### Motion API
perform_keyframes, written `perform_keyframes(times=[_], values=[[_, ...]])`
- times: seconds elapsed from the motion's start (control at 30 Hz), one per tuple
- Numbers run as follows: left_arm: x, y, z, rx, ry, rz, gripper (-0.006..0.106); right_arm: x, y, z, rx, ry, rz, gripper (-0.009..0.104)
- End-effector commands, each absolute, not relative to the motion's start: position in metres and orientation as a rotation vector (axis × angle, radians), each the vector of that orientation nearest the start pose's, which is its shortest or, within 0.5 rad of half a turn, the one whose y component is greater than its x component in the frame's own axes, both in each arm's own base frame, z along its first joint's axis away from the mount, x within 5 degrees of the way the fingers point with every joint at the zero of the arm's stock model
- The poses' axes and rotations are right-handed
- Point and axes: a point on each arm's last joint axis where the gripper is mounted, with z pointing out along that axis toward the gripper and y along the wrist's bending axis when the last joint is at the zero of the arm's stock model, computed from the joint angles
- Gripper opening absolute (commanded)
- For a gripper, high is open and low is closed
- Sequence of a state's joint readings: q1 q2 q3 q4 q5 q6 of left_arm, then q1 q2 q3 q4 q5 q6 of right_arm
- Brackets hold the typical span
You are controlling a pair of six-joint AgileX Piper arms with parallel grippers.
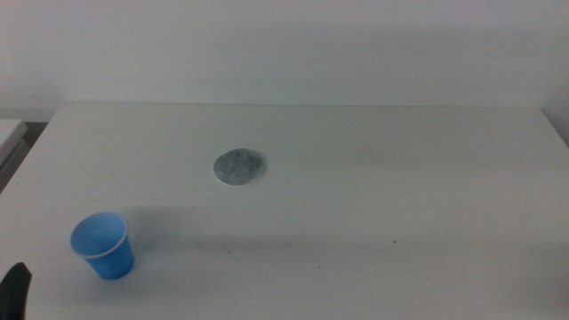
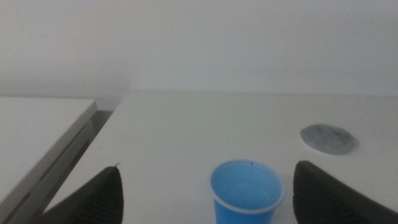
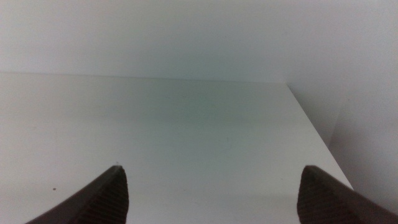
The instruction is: Place an empty cup on a cup mat.
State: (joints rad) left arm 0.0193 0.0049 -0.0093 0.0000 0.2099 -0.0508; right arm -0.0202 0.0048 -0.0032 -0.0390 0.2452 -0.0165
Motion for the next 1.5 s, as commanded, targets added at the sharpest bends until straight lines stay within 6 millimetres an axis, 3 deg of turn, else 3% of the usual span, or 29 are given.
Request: perform_keyframes(times=[0.0,0.2,0.27,0.37,0.47,0.6,0.77,0.97,1.3,1.4,1.47], values=[[0.057,0.001,0.214,-0.061,1.706,-0.026,0.094,0.055,-0.002,0.192,-0.032,1.722,-0.071,0.093],[0.074,-0.001,0.303,0.040,2.014,0.012,0.094,0.055,-0.002,0.192,-0.032,1.722,-0.071,0.093],[0.082,-0.003,0.324,0.027,2.132,-0.025,0.094,0.055,-0.002,0.192,-0.032,1.722,-0.071,0.093],[0.097,-0.003,0.349,-0.074,2.317,-0.092,0.094,0.055,-0.002,0.192,-0.032,1.722,-0.071,0.093],[0.122,-0.003,0.355,-0.106,2.503,-0.095,0.094,0.055,-0.002,0.192,-0.032,1.722,-0.071,0.093],[0.161,-0.003,0.339,-0.078,2.663,-0.097,0.094,0.055,-0.002,0.192,-0.032,1.722,-0.071,0.093],[0.214,-0.004,0.297,-0.104,2.828,-0.128,0.094,0.055,-0.002,0.192,-0.032,1.722,-0.071,0.093],[0.259,-0.001,0.246,-0.079,2.937,-0.095,0.094,0.055,-0.002,0.192,-0.032,1.722,-0.071,0.093],[0.294,0.000,0.187,-0.108,3.015,-0.101,0.091,0.055,-0.002,0.192,-0.032,1.722,-0.071,0.093],[0.296,-0.001,0.178,-0.115,3.046,-0.106,0.077,0.055,-0.002,0.192,-0.032,1.722,-0.071,0.093],[0.296,-0.001,0.176,-0.120,3.051,-0.112,0.058,0.055,-0.002,0.192,-0.032,1.722,-0.071,0.093]])
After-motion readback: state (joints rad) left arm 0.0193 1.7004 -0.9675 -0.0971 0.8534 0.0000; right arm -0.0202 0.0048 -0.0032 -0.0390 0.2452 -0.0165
